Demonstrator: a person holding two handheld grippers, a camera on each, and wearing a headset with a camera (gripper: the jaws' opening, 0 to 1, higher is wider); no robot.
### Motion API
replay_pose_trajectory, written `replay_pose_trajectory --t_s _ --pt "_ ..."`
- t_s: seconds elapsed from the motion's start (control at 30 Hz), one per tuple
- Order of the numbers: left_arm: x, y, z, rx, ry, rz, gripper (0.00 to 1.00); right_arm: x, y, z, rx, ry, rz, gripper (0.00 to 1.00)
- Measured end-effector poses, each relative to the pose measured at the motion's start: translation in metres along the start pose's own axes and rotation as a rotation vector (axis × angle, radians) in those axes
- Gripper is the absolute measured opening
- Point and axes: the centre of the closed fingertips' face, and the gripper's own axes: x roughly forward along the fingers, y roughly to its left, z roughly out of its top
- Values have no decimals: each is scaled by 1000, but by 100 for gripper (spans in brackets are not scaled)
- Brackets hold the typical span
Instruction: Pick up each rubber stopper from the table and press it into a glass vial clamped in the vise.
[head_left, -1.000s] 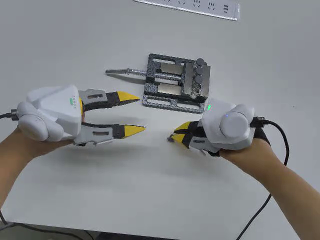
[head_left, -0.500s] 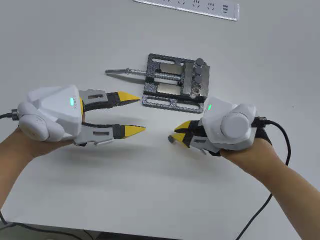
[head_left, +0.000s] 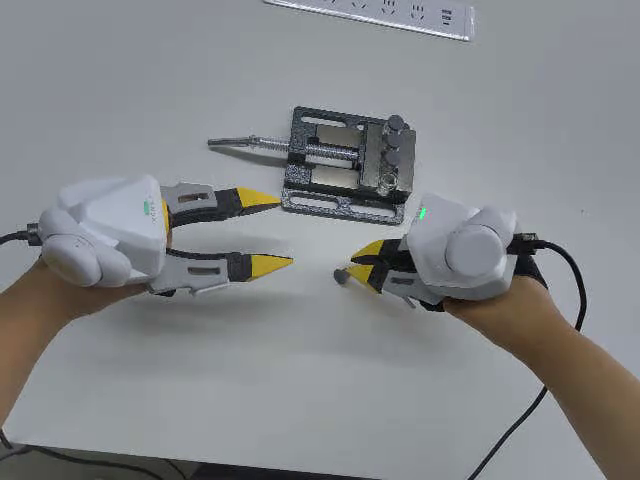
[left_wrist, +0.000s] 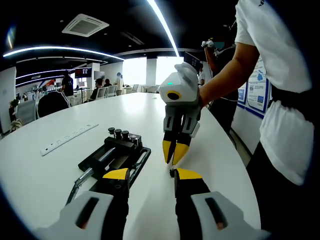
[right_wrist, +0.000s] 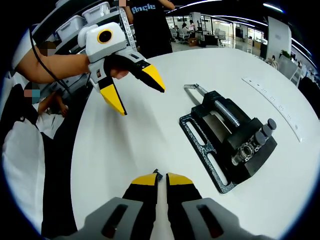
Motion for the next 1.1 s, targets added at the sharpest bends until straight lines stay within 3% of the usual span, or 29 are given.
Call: replay_pose_trajectory --t_s 1.1 --pt "6 -7 2 3 1 -9 33 -4 10 -1 -17 9 4 6"
